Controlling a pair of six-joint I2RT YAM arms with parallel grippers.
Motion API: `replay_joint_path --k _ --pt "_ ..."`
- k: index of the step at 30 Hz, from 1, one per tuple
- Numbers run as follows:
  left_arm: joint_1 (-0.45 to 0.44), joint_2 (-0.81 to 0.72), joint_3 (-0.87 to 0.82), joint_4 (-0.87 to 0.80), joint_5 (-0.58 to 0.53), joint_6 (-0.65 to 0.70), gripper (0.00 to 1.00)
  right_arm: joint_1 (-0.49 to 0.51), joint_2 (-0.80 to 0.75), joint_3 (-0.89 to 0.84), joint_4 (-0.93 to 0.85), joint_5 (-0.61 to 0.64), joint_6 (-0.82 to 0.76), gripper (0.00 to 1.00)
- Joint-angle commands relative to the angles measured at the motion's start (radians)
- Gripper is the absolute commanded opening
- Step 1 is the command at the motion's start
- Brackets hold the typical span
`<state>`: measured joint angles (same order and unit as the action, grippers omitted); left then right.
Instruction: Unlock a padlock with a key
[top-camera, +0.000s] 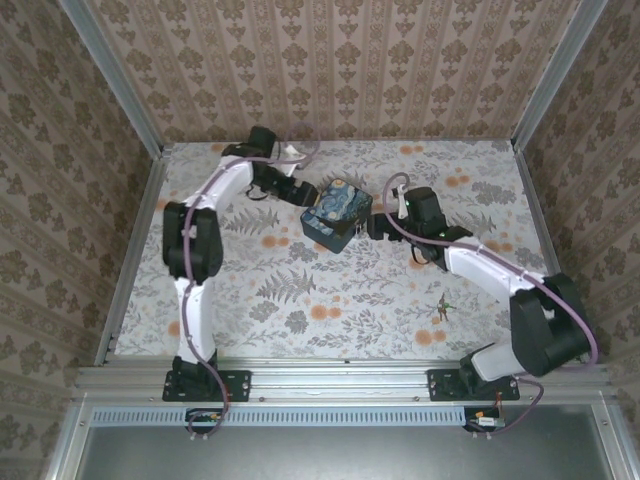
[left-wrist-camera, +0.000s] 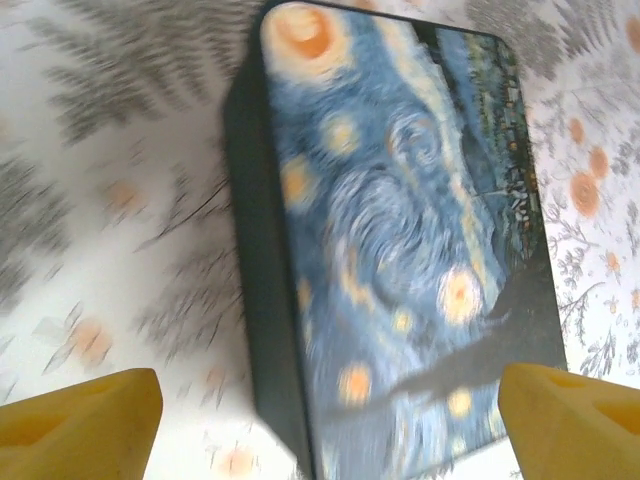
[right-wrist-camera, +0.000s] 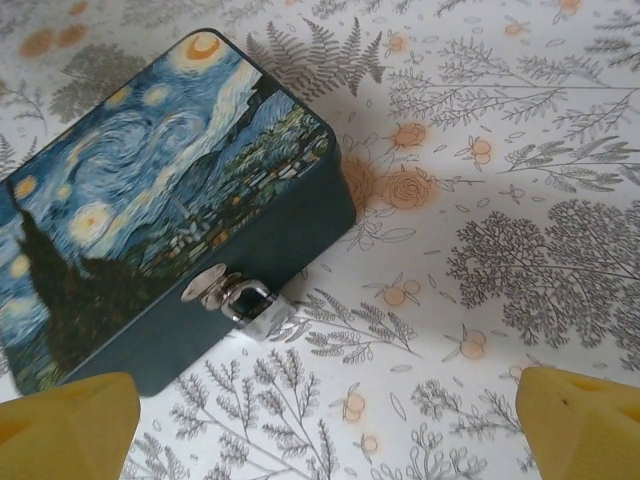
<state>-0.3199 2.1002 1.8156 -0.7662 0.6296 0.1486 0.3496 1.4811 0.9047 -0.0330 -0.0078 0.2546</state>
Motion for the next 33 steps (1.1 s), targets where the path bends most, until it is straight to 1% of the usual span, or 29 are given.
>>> replay_joint_path --k 1,3,5,7,9,13,19,24,28,33 --pt "-0.019 -0.19 -0.167 0.201 -0.149 -0.3 0.89 -0.027 0.101 0.124 -0.01 -0.086 0.003 0.98" --pt "-0.059 -0.276 -0.321 0.31 -0.217 -0.418 0.9 -0.05 0.179 0.192 0.0 -0.156 0.021 0.98" --pt "-0.11 -0.318 -0.411 0.344 -0.291 -0.491 0.9 -0.071 0.254 0.259 0.013 -0.232 0.045 0.98" --pt "-0.16 -0.335 -0.456 0.337 -0.308 -0.545 0.9 -0.079 0.329 0.336 -0.004 -0.283 0.049 0.98" --pt "-0.202 -0.344 -0.5 0.361 -0.307 -0.578 0.9 -0.082 0.388 0.396 -0.025 -0.303 0.032 0.98" --pt "-0.256 -0.31 -0.539 0.479 -0.282 -0.639 0.89 -0.093 0.472 0.468 -0.014 -0.363 0.016 0.98" --pt "-0.237 -0.251 -0.525 0.586 -0.263 -0.714 0.89 -0.095 0.566 0.563 -0.02 -0.497 -0.019 0.97" --pt "-0.204 -0.228 -0.537 0.642 -0.223 -0.738 0.88 -0.095 0.576 0.569 -0.038 -0.552 -0.047 0.96" --pt "-0.183 -0.2 -0.522 0.676 -0.179 -0.742 0.88 -0.091 0.512 0.511 -0.06 -0.581 -0.054 0.94" --pt "-0.155 -0.174 -0.485 0.672 -0.16 -0.731 0.88 -0.068 0.359 0.384 -0.115 -0.527 -0.067 0.93"
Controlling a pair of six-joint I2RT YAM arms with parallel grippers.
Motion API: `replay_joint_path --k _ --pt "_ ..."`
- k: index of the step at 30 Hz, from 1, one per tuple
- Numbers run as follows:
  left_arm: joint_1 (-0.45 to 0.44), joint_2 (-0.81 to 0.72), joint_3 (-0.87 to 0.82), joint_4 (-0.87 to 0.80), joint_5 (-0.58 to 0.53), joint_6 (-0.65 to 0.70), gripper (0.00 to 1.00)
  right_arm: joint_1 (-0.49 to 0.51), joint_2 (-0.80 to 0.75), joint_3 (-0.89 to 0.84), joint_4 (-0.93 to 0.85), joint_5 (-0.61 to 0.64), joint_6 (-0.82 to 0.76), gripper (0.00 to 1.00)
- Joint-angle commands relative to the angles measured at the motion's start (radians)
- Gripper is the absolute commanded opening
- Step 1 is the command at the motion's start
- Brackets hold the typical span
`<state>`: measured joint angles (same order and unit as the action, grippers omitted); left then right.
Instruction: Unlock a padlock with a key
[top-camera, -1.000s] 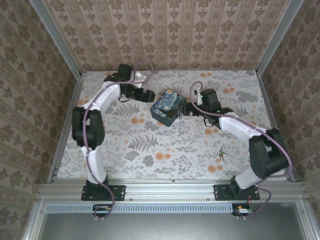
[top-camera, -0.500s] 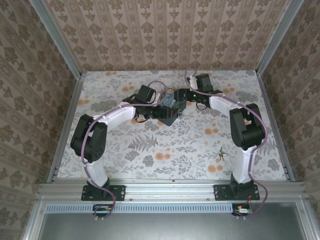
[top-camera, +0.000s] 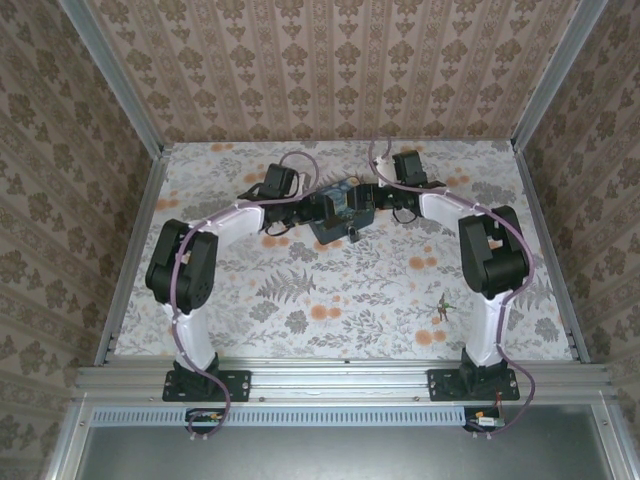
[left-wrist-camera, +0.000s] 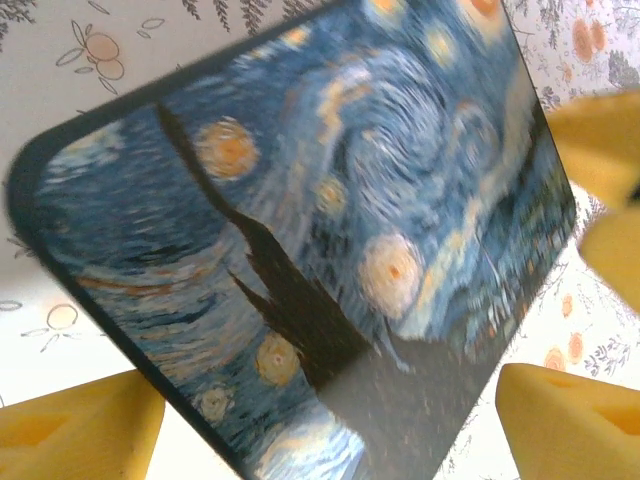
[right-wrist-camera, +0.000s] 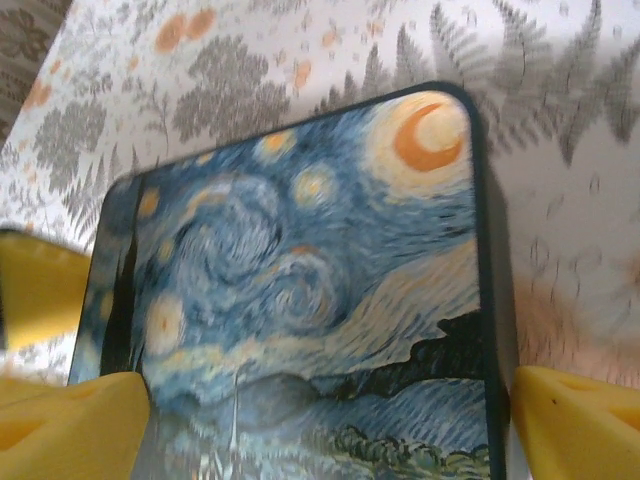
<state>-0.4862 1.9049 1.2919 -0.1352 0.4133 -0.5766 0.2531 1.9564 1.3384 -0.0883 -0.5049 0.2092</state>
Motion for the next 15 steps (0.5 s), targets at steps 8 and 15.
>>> replay_joint_path --k 8,15 --pt "0.008 0.007 0.06 -0.033 0.12 0.037 0.87 0.039 -0.225 -0.174 -0.082 -0.019 0.016 0.94" --pt "-0.007 -0.072 -0.033 -0.05 0.098 0.001 0.88 0.041 -0.253 -0.205 -0.074 0.046 0.054 0.94"
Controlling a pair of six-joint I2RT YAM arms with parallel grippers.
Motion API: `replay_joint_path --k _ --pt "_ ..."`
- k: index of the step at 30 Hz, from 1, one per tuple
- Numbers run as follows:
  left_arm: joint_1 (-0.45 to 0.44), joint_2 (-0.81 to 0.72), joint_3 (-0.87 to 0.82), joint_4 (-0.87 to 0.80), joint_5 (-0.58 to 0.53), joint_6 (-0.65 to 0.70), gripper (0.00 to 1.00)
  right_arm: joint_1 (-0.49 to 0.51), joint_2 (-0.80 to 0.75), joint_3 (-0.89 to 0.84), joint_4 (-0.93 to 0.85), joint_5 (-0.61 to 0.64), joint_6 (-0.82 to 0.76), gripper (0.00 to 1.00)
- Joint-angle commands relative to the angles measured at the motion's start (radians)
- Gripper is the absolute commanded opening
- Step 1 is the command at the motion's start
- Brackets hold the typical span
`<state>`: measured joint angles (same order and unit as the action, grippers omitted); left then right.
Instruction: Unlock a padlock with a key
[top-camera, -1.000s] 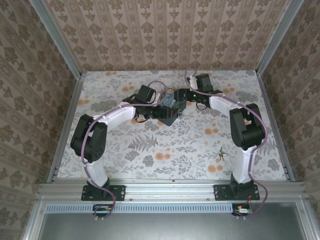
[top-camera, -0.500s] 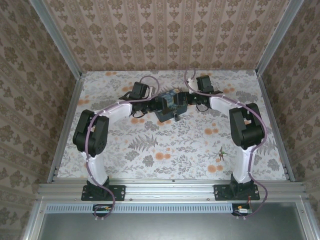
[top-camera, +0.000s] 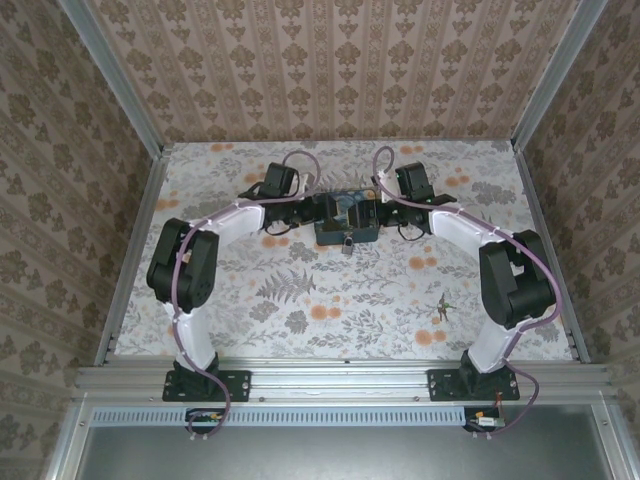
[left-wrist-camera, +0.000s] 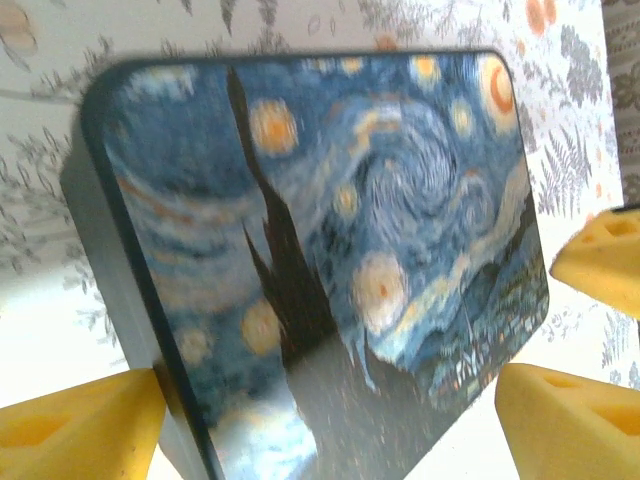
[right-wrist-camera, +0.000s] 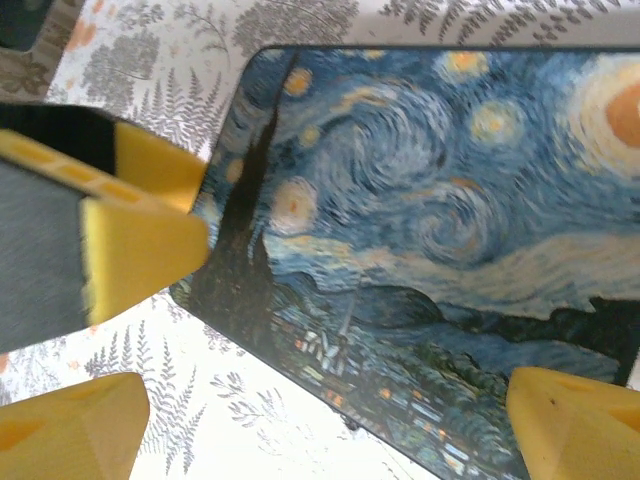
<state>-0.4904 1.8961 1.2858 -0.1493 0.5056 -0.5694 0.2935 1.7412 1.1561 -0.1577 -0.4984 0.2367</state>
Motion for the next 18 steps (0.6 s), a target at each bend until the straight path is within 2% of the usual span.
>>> replay_joint_path --k 1,8,14,18 --pt "0.004 -0.074 -0.033 -0.041 -0.002 -0.002 0.88 -0.006 -0.045 -0.027 0.0 0.047 0.031 0.94" --pt "0.029 -0.079 -0.015 -0.047 0.022 0.008 0.89 -0.029 -0.055 -0.025 0.033 0.048 0.041 0.96" --pt "0.029 -0.023 0.03 -0.052 0.055 0.012 0.86 -0.072 0.053 0.007 0.081 0.062 0.039 0.96" --pt "0.021 0.013 0.062 -0.057 0.059 0.017 0.85 -0.072 0.128 0.038 0.116 0.02 0.041 0.95"
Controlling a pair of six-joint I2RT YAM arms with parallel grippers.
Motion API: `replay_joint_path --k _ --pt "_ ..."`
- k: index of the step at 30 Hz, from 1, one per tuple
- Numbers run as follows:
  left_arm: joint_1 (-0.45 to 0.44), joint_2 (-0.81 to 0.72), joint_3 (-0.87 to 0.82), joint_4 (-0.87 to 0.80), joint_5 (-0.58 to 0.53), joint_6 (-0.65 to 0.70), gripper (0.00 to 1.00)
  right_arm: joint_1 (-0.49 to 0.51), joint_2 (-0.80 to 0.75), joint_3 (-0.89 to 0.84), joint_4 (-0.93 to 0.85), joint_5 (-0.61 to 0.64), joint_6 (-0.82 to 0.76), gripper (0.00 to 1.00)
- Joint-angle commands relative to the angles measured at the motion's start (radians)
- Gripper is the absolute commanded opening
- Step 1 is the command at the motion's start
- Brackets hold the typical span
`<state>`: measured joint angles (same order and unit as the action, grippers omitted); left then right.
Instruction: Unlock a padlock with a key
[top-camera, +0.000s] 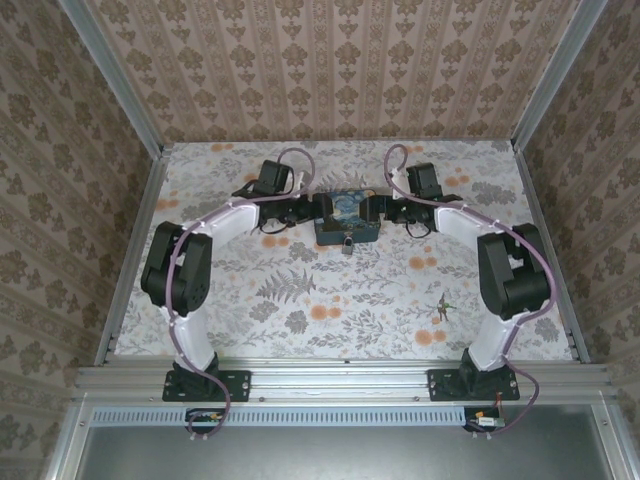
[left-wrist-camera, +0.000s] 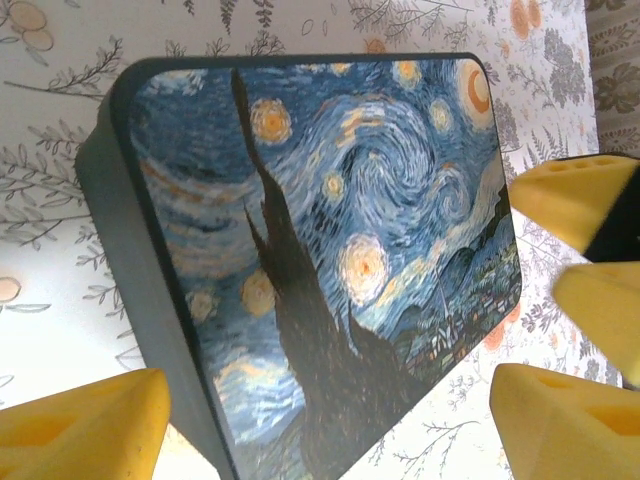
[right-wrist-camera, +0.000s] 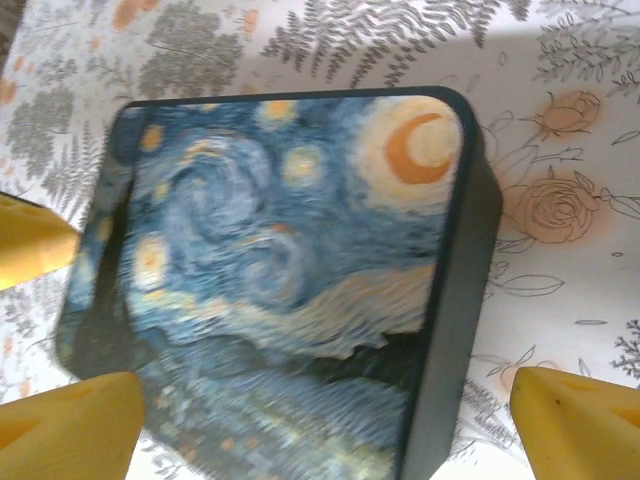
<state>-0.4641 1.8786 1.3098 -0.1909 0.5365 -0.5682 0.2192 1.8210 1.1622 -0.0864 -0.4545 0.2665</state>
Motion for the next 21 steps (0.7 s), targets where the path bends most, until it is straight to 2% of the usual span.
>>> replay_joint_path --k 1,10,21 --pt "-0.01 0.039 0.044 -0.013 0.031 0.014 0.85 0.004 0.058 0.031 0.072 -0.052 0.016 0.94" --pt "-0.049 0.019 0.007 -0.012 0.024 0.005 0.85 0.053 0.012 -0.005 0.065 -0.113 -0.005 0.91" --pt "-0.103 -0.088 -0.134 -0.004 -0.003 -0.02 0.85 0.158 -0.149 -0.163 0.025 -0.038 0.008 0.91"
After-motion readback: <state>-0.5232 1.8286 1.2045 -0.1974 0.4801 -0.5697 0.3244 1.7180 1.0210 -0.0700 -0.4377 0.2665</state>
